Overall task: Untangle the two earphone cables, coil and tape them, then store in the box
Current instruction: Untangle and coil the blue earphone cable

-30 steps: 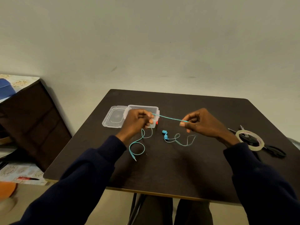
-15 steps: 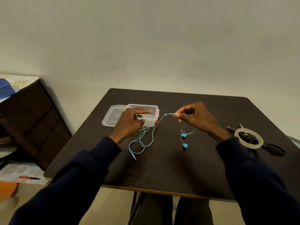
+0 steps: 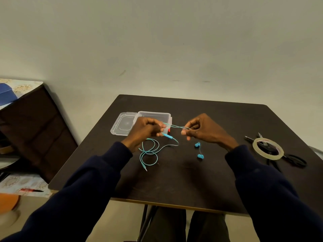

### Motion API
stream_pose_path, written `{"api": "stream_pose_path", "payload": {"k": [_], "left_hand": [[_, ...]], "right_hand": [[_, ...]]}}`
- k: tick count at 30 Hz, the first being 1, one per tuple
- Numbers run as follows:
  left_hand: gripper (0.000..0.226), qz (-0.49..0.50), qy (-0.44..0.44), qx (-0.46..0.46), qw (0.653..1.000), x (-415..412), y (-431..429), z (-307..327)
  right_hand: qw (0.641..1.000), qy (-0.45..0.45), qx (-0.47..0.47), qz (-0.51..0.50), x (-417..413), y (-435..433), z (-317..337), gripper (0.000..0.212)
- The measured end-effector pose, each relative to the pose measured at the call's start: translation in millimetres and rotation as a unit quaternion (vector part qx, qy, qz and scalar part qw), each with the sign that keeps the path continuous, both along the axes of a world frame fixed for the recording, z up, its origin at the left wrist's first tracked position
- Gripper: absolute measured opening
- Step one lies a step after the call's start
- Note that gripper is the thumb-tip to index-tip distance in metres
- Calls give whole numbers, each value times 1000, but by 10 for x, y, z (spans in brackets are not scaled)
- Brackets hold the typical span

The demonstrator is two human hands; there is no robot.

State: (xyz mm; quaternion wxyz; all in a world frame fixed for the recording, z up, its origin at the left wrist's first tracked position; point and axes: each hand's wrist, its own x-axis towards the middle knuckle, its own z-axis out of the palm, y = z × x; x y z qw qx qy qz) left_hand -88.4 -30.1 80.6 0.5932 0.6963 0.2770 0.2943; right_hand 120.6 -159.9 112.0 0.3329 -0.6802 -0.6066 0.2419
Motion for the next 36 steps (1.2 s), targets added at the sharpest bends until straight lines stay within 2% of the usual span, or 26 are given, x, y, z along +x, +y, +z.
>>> {"api": "stream_pose_path", "payload": {"k": [3, 10, 13, 16, 19, 23, 28, 31, 36], "left_hand": [[16, 70, -16, -72, 995, -153, 103, -46], [12, 149, 32, -100, 983, -412, 262, -264], [9, 108, 56, -83, 989, -417, 239, -280], [9, 81, 88, -35, 992, -363, 160, -285], [23, 74, 86, 19, 993, -351, 138, -346], [39, 91, 136, 77, 983, -466, 138, -416], [37, 62, 180, 87, 978, -671, 119, -436], [29, 28, 174, 99, 979, -781, 76, -437], [25, -14, 204, 124, 971, -884, -40, -517]], "right_hand": [[999, 18, -29, -1, 184, -110, -2, 15], [999, 16, -15, -29, 308, -190, 1, 12], [998, -12, -20, -58, 230, -77, -164, 13], [992, -91, -60, -68, 162, 43, -417, 11], [983, -140, -55, -104, 161, 105, -658, 9], [977, -169, -42, -120, 108, 83, -783, 16], [976, -183, -8, -116, 25, 0, -773, 27], [973, -181, 57, -132, -53, -27, -796, 31], [978, -132, 122, -107, -364, -40, -787, 21]]}}
